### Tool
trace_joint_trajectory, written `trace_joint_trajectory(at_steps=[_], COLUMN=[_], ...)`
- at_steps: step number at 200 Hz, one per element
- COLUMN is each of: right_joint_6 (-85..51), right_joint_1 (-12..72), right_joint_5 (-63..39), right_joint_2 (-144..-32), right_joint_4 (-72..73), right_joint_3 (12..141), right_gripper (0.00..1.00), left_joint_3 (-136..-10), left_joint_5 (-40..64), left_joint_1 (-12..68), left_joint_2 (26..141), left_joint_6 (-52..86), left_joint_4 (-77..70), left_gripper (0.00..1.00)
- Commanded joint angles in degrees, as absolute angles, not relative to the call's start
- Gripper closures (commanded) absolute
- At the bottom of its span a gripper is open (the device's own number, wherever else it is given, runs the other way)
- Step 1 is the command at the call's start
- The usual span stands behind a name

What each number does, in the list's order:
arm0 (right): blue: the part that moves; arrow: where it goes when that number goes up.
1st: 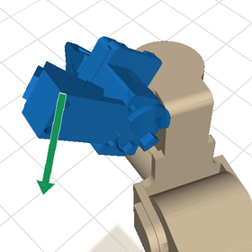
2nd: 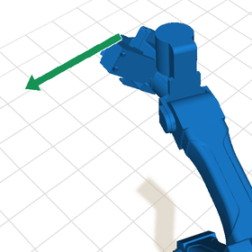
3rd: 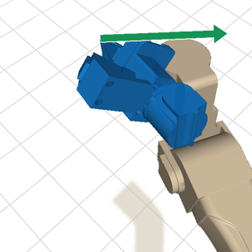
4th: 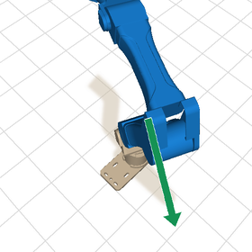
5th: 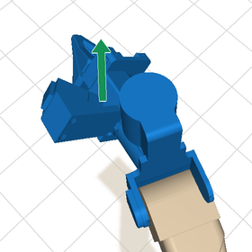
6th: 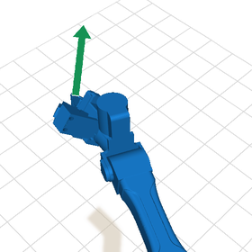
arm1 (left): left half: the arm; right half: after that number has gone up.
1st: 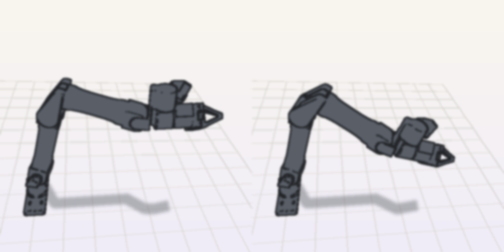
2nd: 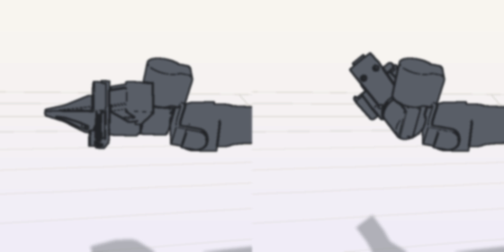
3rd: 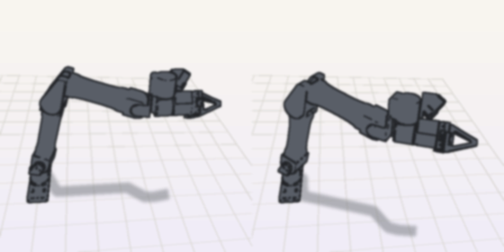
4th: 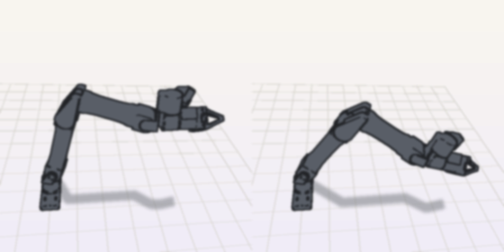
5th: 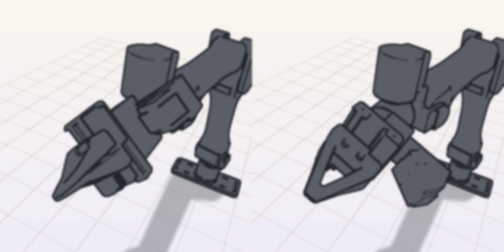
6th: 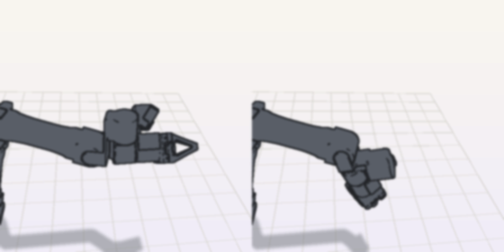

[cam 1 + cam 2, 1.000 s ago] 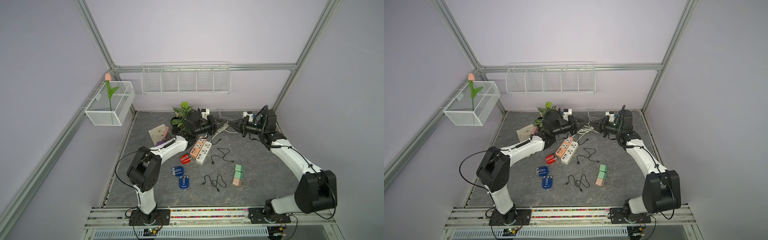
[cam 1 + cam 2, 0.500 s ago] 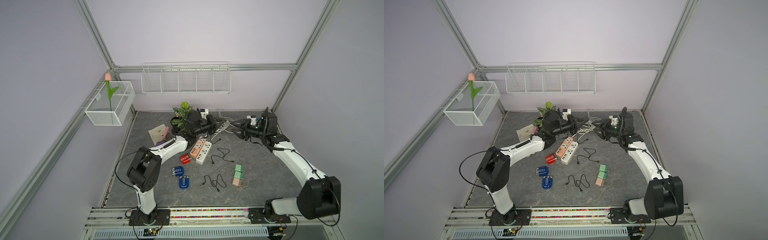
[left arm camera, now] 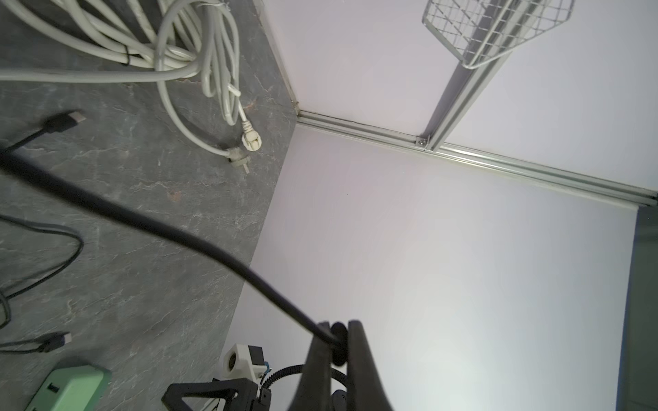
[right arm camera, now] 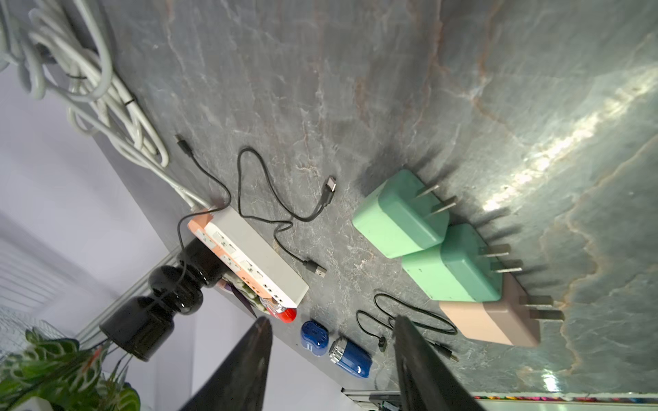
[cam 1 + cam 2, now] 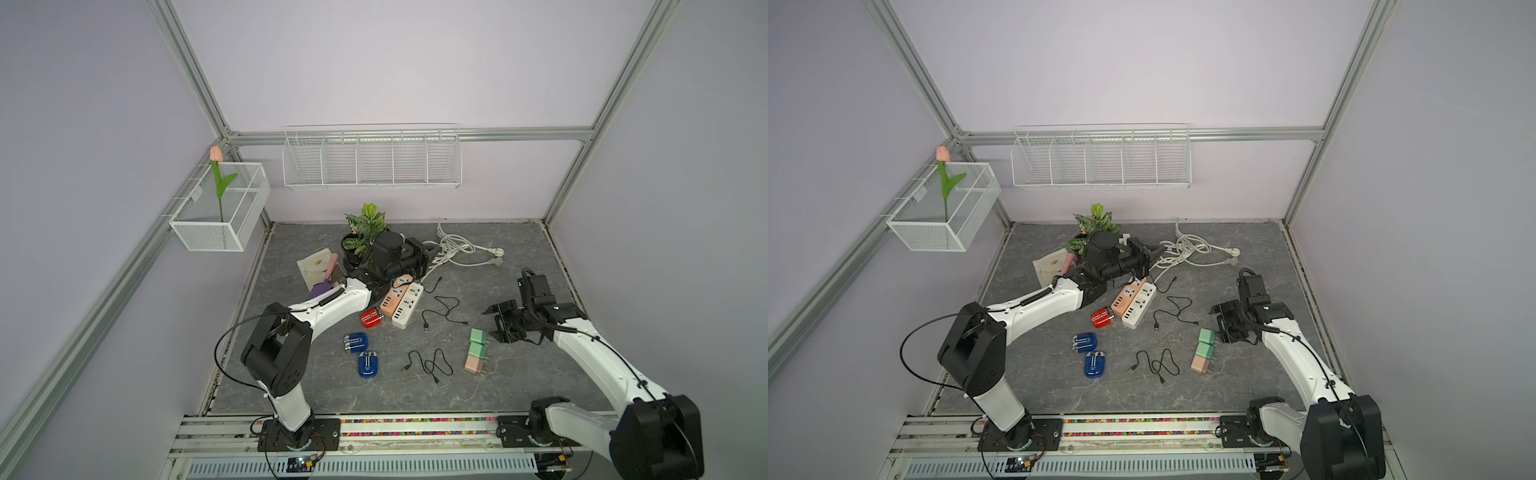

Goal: Charge the electric shaver
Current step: Pick up the charging cable from the center of the board.

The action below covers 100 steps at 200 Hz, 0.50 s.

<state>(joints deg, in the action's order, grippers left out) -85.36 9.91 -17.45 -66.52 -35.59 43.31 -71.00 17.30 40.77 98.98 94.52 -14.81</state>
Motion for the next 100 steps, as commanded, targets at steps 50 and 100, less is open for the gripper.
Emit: trace_joint_trajectory(at_steps=[50, 100], right_joint_6=[-93.47, -96.03], right_joint_1=[11.34, 11.43], right_joint_5=[-16.22, -17.64], right_joint_2=[-68.41, -69.31], right_joint_4=[-30.90, -20.17], right_joint_3=[41.89, 43.44], right_gripper=[0.40, 0.40], left_joint_3=[-69.11, -66.92], left_joint_5=[13.86, 13.53], left_joint_1=[41.39, 41.57], left_joint_2=[97.28, 97.71], left_joint_6=[104.93, 107.34], left_joint_4=[-6.35, -8.65], left_gripper=[1.00, 1.00])
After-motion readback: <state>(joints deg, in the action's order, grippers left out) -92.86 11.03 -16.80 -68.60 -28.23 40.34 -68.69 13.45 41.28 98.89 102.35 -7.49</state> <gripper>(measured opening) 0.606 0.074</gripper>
